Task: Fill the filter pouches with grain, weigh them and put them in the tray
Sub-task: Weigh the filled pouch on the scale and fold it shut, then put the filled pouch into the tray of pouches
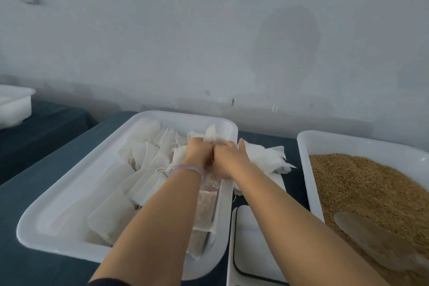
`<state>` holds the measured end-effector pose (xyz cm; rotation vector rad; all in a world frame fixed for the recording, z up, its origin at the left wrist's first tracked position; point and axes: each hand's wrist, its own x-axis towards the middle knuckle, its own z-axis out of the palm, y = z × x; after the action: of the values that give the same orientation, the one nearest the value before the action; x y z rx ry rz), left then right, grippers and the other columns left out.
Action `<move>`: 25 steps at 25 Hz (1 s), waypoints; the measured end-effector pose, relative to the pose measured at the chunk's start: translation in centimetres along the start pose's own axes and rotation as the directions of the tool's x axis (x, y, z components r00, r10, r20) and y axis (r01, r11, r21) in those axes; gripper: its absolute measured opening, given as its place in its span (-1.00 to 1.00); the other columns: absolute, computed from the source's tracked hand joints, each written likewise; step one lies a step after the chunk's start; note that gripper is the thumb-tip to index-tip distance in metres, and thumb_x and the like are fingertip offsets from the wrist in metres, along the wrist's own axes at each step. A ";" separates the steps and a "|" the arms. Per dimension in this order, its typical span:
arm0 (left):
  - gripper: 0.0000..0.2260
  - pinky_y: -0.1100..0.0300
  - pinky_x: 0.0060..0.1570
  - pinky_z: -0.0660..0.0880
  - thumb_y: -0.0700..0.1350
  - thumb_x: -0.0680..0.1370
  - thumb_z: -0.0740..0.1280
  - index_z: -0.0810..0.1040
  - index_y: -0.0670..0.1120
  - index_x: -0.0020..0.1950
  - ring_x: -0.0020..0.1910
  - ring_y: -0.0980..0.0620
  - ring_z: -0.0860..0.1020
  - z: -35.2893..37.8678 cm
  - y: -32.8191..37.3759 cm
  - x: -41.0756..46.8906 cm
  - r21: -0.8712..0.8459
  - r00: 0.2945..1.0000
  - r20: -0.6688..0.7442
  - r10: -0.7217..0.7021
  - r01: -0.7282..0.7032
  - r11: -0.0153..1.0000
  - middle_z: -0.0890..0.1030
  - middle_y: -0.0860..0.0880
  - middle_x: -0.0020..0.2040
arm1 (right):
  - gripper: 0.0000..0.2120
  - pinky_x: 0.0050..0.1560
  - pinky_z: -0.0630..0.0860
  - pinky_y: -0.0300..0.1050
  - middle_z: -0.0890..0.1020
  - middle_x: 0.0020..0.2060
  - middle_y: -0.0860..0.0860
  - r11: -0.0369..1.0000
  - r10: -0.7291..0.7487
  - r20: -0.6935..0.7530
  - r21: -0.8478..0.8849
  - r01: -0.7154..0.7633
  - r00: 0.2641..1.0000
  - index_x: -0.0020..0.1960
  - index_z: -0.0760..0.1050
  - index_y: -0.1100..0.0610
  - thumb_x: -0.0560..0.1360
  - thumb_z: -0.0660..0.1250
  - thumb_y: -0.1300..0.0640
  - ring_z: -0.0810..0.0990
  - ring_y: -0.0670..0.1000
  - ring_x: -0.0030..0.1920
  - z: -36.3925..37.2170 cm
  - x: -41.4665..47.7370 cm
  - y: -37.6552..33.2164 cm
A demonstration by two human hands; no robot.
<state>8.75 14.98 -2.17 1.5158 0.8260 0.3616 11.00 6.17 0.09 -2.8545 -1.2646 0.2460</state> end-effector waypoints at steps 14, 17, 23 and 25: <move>-0.53 0.10 0.17 0.32 -0.22 0.50 0.31 0.31 -0.17 0.40 0.28 -0.19 0.39 -0.6 0.8 -0.6 0.542 0.943 -0.172 0.286 -0.152 0.826 0.44 -0.21 0.29 | -0.80 0.11 0.38 0.02 0.46 0.07 0.07 0.879 0.013 -0.325 0.454 0.144 0.946 -0.03 0.48 0.19 0.55 0.09 0.19 0.37 0.12 0.20 1.6 -2.0 1.9; -0.67 0.17 0.19 0.32 -0.19 0.53 0.29 0.47 -0.10 0.30 0.25 -0.09 0.44 0.0 2.4 -2.3 0.618 0.879 -0.051 0.474 -0.345 0.707 0.53 -0.09 0.25 | -0.79 -0.03 0.35 -0.07 0.50 -0.03 0.09 0.934 0.105 -0.218 0.357 -0.021 0.970 -0.14 0.42 0.11 0.59 0.05 0.18 0.45 0.14 0.06 1.7 -4.3 6.3; -0.82 0.32 0.02 0.38 -0.16 0.52 0.31 0.65 -0.08 0.07 0.08 0.05 0.56 5.0 1.6 -8.4 0.582 0.753 0.488 0.442 -0.658 0.478 0.65 0.01 0.06 | -0.58 0.33 0.29 0.03 0.28 0.42 0.20 0.997 0.068 0.259 -0.042 -0.059 0.963 0.42 0.24 0.19 0.58 0.11 0.21 0.29 0.21 0.39 3.0 -6.9 8.7; -0.79 0.24 0.15 0.39 -0.14 0.54 0.26 0.65 -0.07 0.09 0.11 0.01 0.55 4.9 0.8 -8.7 0.666 0.755 0.567 0.328 -0.655 0.358 0.64 0.00 0.09 | -0.49 0.39 0.19 0.11 0.14 0.47 0.16 0.995 0.076 0.292 -0.081 -0.054 0.953 0.50 0.12 0.12 0.57 0.08 0.22 0.13 0.21 0.45 3.3 -7.1 8.6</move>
<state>6.21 5.51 0.05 2.7141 0.1552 0.0979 12.19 -5.04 -2.81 -3.0103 -1.2430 0.6647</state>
